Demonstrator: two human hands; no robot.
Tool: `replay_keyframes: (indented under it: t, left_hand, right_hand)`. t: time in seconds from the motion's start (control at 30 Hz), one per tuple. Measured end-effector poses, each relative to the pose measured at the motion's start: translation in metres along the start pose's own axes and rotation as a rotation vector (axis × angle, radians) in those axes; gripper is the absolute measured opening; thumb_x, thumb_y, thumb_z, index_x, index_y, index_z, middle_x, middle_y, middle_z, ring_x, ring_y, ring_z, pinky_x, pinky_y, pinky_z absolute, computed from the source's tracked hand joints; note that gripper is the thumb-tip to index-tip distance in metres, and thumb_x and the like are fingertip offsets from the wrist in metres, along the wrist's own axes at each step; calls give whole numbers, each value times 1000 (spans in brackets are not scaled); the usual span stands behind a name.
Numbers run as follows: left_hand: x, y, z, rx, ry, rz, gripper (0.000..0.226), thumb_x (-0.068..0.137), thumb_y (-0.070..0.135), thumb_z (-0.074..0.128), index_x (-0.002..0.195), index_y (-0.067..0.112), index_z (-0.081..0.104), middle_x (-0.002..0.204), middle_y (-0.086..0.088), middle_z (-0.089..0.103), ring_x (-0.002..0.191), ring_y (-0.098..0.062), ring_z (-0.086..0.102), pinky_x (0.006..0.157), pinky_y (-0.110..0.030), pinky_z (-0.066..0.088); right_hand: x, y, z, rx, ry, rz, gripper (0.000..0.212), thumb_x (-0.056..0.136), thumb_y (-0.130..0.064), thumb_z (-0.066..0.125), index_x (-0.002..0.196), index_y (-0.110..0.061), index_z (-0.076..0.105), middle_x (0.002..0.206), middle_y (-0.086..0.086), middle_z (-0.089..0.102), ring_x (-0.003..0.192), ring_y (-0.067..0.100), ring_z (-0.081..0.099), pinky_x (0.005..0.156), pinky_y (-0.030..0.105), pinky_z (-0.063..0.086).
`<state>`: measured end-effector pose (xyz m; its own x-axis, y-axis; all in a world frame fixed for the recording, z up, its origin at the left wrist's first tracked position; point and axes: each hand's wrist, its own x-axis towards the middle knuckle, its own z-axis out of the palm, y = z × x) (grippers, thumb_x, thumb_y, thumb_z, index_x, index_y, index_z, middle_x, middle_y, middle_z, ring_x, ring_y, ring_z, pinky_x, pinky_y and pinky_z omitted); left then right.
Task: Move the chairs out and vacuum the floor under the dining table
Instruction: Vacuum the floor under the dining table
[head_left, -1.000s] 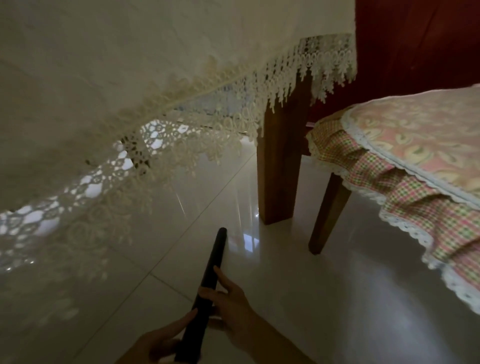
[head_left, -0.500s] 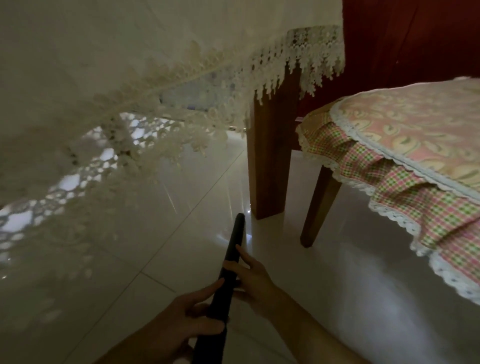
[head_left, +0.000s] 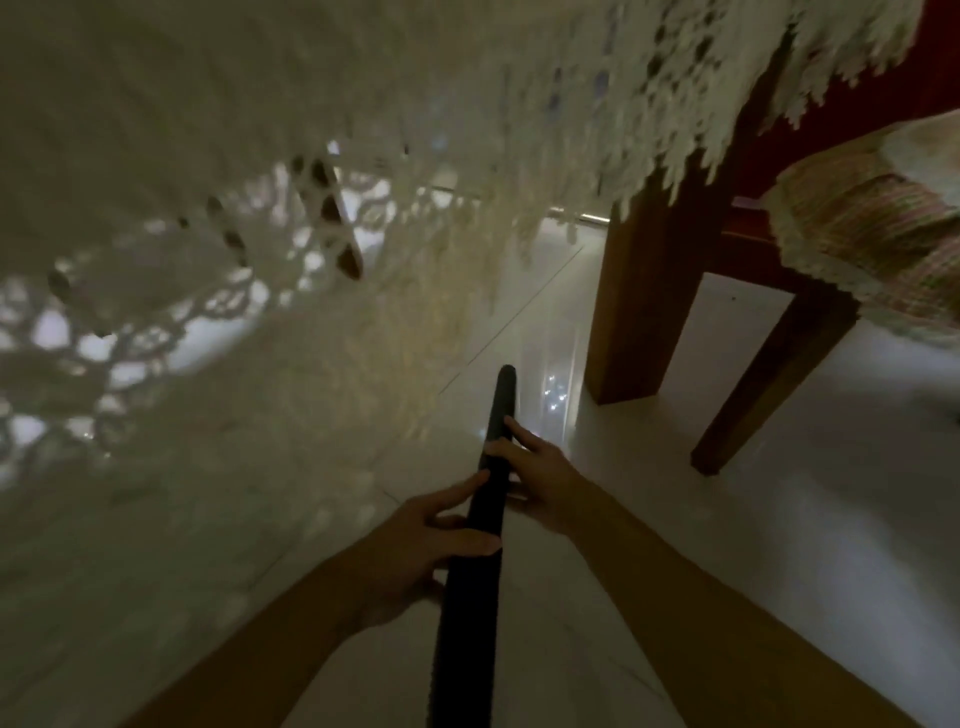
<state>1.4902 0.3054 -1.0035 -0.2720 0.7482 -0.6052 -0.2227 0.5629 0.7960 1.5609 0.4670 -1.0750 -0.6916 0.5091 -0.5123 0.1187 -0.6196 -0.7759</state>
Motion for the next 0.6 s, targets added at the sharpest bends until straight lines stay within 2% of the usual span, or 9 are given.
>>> replay_keyframes:
  t: [0.13,0.2,0.27,0.43,0.6]
  left_hand:
    - [-12,-8,-28,-57,60,13,61,85,-1,68,131,37,55,115,-13,70,94,-30,67,78,-43,58]
    - [-16,-14,-38,-82,101,20,56,85,-4,66,126,33,59,116,-14,69,92,-31,67,75,-44,56]
    - [-19,-21,-44,-94,125,11,61,85,-6,66,131,33,57,113,-14,71,92,-32,67,75,-43,57]
    - [-17,-32,-33,-94,71,3,76,84,-2,68,144,38,44,115,-12,69,100,-32,69,82,-47,59]
    - [-6,-34,1,-72,10,11,78,84,-1,70,144,41,43,114,-6,69,90,-19,73,78,-44,61]
  right_hand:
    - [22,10,38,-51,-27,36,65,85,-14,73,143,-31,47,119,15,64,89,27,68,55,27,55]
    - [27,16,51,-67,-49,47,63,87,-17,73,143,-30,47,118,14,64,82,23,68,50,24,54]
    - [27,21,57,-93,-62,57,60,88,-17,71,143,-26,48,118,13,64,81,21,68,49,23,54]
    - [19,22,44,-150,-71,64,69,87,-15,72,146,-33,42,120,14,63,88,24,69,53,26,56]
    - [0,18,6,-131,-12,57,69,87,-15,71,146,-36,42,117,11,64,95,26,68,61,29,57]
